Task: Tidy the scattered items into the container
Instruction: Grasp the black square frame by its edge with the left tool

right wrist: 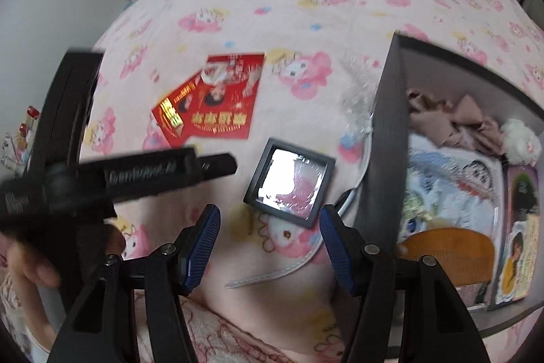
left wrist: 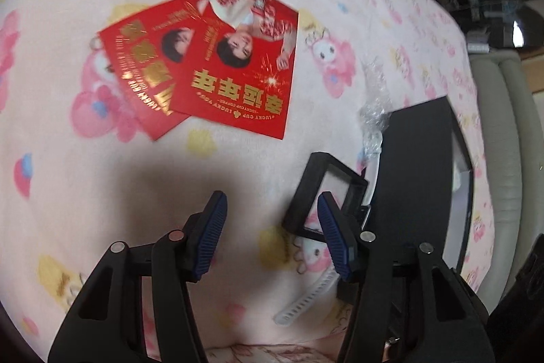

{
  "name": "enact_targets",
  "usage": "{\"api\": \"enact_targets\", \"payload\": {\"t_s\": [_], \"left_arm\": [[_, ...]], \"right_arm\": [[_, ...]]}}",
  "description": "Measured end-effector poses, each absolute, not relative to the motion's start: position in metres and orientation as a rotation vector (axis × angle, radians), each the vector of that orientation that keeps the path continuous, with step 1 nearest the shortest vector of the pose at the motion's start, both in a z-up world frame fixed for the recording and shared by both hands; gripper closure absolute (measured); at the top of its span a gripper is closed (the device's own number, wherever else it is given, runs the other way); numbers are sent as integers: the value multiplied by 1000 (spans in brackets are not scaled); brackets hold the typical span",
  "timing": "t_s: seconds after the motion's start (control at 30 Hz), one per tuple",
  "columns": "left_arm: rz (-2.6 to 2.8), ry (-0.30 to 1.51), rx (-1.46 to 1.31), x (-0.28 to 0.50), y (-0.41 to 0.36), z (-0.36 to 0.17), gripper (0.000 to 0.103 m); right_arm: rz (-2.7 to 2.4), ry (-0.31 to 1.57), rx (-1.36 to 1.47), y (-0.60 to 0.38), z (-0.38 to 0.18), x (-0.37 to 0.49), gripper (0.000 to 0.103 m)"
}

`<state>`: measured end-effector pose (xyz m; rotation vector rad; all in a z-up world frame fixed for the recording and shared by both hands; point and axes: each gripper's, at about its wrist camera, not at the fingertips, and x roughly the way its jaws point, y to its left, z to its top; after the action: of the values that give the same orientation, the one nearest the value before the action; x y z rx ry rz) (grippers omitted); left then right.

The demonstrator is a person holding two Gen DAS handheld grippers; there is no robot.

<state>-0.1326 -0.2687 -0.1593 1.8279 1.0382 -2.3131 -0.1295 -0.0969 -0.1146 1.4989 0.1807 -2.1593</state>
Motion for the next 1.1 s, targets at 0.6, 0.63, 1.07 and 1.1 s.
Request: {"api": "enact_targets", "payload": {"t_s": [0.6, 0.63, 1.07, 1.1], "left_arm": [[-2345, 1046, 1879, -122, -269, -162, 91], [-2341, 1062, 1869, -115, -275, -160, 91], [-2222, 1144, 1778, -80, -328, -179, 82], [-2231, 1163, 1761, -80, -328, -180, 82]], "right_arm": [[-2179, 147, 1512, -106, -114, -131, 45], [-2166, 115, 1510, -106, -111, -130, 45], [-2032, 224, 1568, -164, -162, -137, 45], [-2041, 230, 1580, -163, -168, -140, 45]]}}
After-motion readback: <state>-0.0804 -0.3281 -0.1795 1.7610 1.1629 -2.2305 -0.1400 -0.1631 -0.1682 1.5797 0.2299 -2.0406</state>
